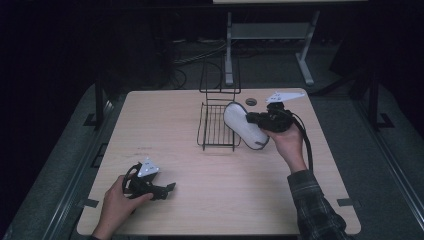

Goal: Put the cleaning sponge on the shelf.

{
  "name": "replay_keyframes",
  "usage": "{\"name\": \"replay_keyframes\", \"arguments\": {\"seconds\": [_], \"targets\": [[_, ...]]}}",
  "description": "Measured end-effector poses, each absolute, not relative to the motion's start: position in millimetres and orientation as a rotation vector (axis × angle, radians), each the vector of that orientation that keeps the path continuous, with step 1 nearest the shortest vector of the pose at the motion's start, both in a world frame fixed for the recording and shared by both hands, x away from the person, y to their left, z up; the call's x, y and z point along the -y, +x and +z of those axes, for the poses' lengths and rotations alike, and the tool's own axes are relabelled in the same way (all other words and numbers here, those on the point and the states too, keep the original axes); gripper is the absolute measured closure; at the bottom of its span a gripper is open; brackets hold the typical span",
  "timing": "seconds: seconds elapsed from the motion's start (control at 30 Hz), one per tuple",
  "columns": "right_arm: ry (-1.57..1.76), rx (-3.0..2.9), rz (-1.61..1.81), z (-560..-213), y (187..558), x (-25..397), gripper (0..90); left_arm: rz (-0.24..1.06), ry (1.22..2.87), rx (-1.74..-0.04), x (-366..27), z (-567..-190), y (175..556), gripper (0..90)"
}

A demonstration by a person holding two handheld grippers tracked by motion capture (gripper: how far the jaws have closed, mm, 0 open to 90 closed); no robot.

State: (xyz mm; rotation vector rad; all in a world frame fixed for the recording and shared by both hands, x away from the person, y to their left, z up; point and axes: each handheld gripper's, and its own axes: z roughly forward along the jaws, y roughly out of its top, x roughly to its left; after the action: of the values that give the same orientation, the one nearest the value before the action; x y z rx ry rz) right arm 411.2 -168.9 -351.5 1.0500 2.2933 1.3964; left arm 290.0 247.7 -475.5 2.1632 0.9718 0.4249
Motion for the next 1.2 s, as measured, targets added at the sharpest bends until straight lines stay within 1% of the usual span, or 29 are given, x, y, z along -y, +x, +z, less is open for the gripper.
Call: {"name": "replay_keyframes", "arguments": {"seconds": [0.63, 0.97, 1.2], "targets": [[1.052, -2.328, 1.372, -361.5, 459.9, 119.7, 81.9, 0.424, 2.163, -0.971, -247.8, -475.6, 290.0, 12.6], [1.083, -2.380, 1.357, -370.9, 474.3, 94.6, 81.7, 0.426, 2.165, -0.970, -247.8, -475.5, 290.0, 12.6], [1.069, -2.394, 1.322, -379.7, 480.0, 88.2, 81.5, 0.426, 2.166, -0.970, -247.9, -475.5, 290.1, 12.6]]}}
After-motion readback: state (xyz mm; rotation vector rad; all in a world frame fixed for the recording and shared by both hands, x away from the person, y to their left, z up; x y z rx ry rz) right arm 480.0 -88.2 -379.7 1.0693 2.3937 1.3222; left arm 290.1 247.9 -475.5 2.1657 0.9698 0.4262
